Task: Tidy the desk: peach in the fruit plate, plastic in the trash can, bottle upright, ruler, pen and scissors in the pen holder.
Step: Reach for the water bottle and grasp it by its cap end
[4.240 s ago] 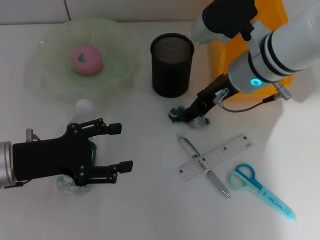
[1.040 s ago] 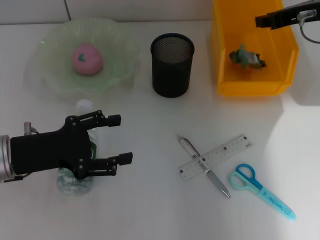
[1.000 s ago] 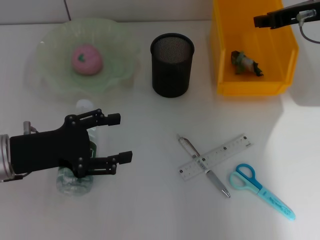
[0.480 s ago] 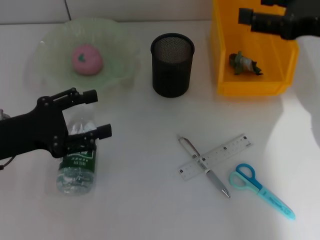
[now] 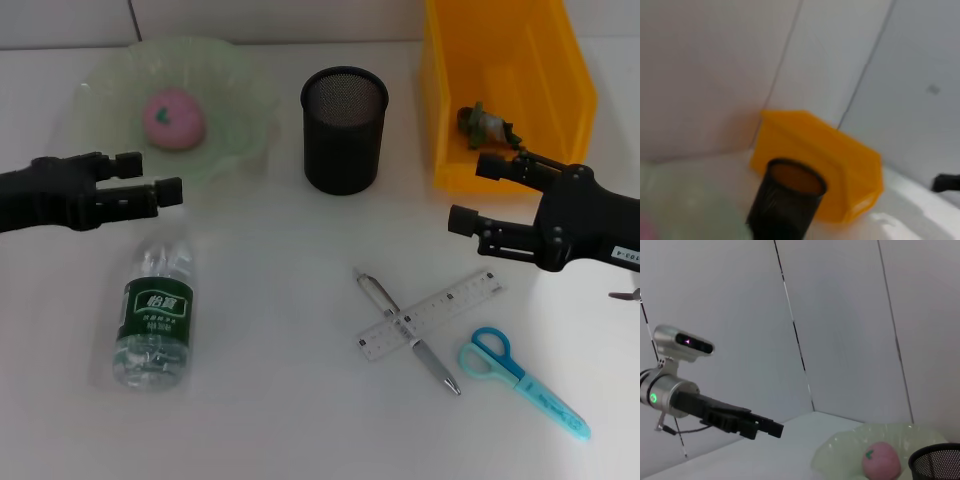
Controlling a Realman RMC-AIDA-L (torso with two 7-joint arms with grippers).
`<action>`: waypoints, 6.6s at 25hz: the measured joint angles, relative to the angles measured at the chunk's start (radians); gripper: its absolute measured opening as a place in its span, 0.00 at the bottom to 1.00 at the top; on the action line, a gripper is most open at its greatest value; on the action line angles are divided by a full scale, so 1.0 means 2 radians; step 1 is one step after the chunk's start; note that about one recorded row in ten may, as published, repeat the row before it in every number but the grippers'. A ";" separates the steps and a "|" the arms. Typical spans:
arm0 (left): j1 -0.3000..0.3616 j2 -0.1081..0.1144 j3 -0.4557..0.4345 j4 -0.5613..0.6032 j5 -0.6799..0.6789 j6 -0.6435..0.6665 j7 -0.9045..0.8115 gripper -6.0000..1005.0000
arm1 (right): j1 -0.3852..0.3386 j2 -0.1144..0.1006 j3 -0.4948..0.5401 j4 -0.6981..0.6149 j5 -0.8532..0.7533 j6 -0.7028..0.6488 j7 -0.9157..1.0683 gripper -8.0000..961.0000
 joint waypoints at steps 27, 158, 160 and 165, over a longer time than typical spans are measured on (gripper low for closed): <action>-0.021 0.002 0.262 0.179 0.297 -0.165 -0.382 0.73 | 0.006 -0.001 0.004 0.007 -0.029 0.002 0.001 0.88; -0.112 -0.002 0.389 0.058 0.305 -0.253 -0.313 0.78 | 0.023 -0.017 0.032 0.025 -0.093 0.022 0.084 0.88; -0.117 -0.003 0.389 0.046 0.309 -0.257 -0.314 0.78 | 0.024 -0.017 0.032 0.025 -0.095 0.022 0.084 0.88; -0.116 -0.003 0.391 0.041 0.314 -0.261 -0.314 0.77 | 0.025 -0.016 0.032 0.025 -0.099 0.022 0.085 0.88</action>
